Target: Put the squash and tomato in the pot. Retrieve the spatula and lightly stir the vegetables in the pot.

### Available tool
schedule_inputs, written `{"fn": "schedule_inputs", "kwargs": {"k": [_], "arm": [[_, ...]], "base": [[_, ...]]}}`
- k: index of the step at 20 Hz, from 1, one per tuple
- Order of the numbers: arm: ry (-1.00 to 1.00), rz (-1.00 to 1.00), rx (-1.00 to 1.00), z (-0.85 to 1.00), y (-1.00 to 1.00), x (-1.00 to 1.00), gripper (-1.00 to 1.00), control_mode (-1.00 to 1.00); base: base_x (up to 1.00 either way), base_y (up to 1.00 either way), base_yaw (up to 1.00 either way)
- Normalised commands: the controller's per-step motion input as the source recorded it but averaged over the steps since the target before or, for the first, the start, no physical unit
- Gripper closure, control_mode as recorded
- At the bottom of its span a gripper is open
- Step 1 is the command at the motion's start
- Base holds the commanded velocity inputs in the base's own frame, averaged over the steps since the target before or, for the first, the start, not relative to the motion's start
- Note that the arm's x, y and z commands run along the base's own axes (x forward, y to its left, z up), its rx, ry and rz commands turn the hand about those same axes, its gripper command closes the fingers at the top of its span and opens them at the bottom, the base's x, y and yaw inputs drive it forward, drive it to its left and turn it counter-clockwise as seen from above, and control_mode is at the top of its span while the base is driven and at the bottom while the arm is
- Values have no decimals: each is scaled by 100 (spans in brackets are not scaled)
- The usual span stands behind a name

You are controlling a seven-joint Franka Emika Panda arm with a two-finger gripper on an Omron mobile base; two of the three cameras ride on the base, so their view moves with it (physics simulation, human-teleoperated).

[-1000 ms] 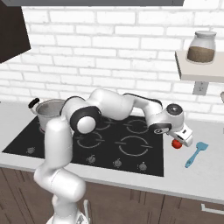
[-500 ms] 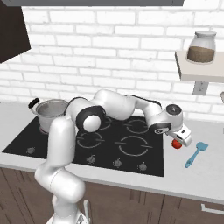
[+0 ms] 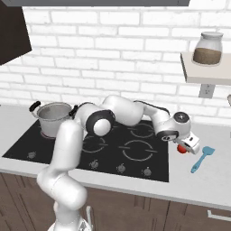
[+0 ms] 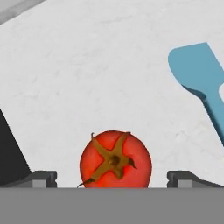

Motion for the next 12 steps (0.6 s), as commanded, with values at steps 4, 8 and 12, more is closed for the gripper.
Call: {"fn": "schedule_inputs", "kwargs": {"k": [4,8,12], "arm": [[1,0,0,-29,0,19,-100,-100],[0,0,0,-27,0,28,-100,-100],[1,0,0,-26,0,12,100,-100]], "base": [[0,0,0],[0,0,0],[0,0,0]]}}
